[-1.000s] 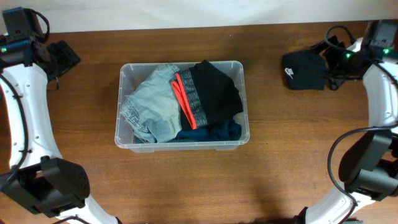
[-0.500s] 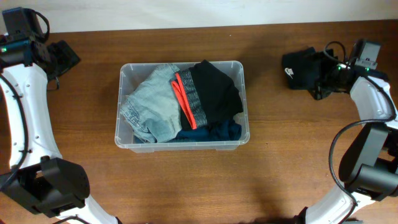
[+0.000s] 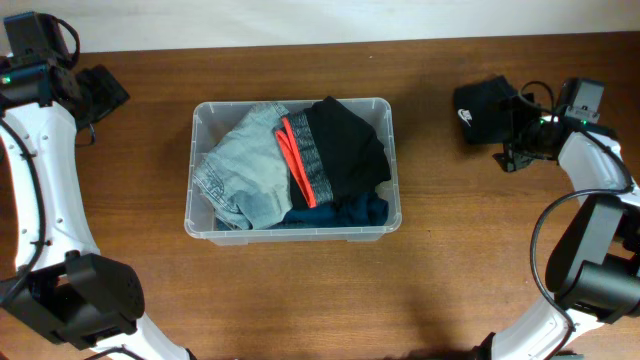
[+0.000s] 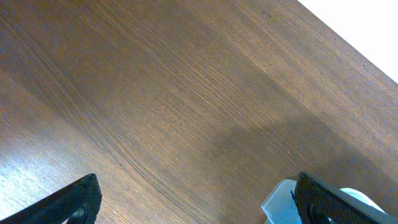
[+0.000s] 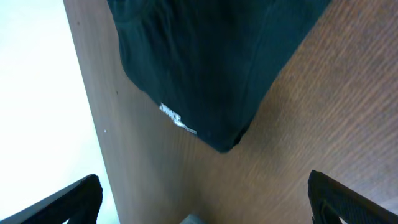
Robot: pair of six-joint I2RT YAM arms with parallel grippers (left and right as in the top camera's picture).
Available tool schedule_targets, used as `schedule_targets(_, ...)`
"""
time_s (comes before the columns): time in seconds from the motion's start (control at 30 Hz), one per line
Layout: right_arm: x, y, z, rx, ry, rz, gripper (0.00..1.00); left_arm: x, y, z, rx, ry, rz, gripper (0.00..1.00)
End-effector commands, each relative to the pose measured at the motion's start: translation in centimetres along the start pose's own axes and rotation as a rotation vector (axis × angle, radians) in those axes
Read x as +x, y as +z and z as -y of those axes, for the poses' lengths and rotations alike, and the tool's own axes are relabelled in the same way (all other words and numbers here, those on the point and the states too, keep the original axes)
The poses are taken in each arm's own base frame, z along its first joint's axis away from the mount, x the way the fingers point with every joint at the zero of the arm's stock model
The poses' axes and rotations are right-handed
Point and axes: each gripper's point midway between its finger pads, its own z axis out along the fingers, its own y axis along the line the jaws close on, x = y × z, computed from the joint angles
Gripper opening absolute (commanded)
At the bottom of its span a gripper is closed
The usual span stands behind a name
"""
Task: Pack container
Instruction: 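Lower the right gripper onto the black Nike shirt and grasp it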
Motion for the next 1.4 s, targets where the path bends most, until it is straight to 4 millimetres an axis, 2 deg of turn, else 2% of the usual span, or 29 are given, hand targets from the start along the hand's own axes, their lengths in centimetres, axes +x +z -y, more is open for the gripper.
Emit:
schedule_targets(0.0,-0.4,0.5,1.4,0.014,0.019,0.017,0.99,-0.1,0.0,0.0,-0.004,-0.013,0.003,0.99)
schedule_targets(0.27,-0.7,1.5,1.6,-0.043,-0.022,0.039,0.98,-0.1,0.0,0.0,-0.004,-0.013,0.003,0.99)
schedule_targets(0.6,-1.2,1.7,2.0,-0.026,-0.045,0.061,0.98,-0.1,0.0,0.0,-0.003,-0.013,0.003,0.99)
schedule_targets(0.97,-1.4,3.6,3.3,-0.014,-0.103,0.033,0.98,-0.1,0.0,0.0,-0.004,-0.013,0.003,0.99)
schedule_targets(1.27,-1.7,4.1,3.2,-0.025,-0.111,0.039,0.98,-0.1,0.0,0.0,-0.003,-0.013,0.003,1.0)
schedule_targets(1.37,-1.9,4.9,3.5,-0.031,-0.113,0.039,0.98,-0.1,0.0,0.0,-0.003,-0.013,0.003,0.99)
